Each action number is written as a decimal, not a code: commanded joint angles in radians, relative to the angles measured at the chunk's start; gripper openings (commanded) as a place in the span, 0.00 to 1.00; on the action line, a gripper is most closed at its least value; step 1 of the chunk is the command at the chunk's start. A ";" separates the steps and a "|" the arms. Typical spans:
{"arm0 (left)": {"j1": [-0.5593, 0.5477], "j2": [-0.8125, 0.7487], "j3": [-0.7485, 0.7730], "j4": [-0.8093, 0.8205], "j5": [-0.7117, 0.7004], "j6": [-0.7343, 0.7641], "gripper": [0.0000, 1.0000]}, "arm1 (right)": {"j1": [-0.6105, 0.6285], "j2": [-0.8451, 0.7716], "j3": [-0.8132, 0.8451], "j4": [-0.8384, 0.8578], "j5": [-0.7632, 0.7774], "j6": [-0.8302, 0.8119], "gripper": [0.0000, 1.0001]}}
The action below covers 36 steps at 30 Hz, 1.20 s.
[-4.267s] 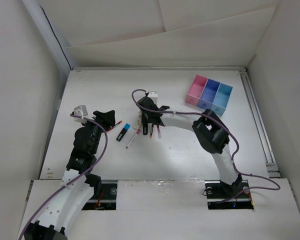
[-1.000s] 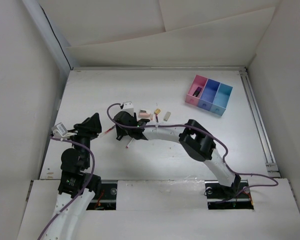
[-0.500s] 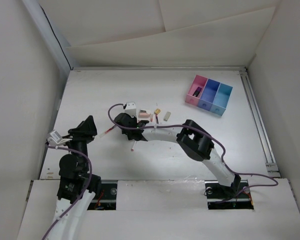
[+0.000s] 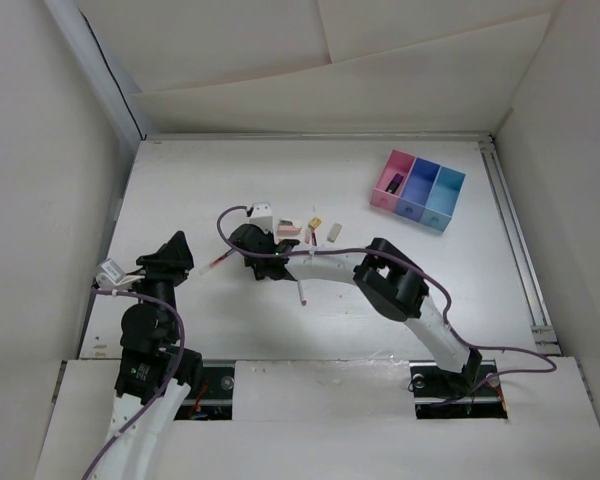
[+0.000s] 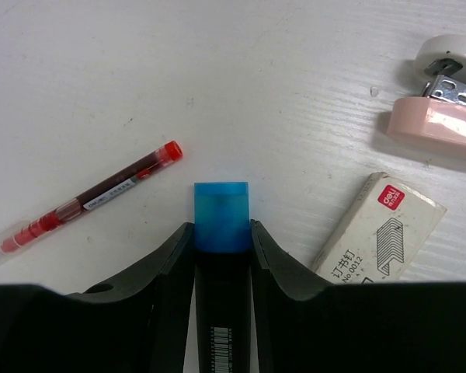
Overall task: Sort the stationery into containers
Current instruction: Pick up the stationery from the center of the board, then place the stationery in the storage box.
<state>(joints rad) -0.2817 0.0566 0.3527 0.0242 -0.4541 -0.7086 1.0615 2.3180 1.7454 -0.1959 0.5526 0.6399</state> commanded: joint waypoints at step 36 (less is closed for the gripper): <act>-0.002 0.522 0.038 0.281 0.310 0.129 0.57 | -0.873 -0.217 0.014 0.013 -0.146 -0.221 0.30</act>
<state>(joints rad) -0.2817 0.5682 0.3534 0.2455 -0.1585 -0.5987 0.1913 2.1105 1.6752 -0.1825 0.4072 0.4438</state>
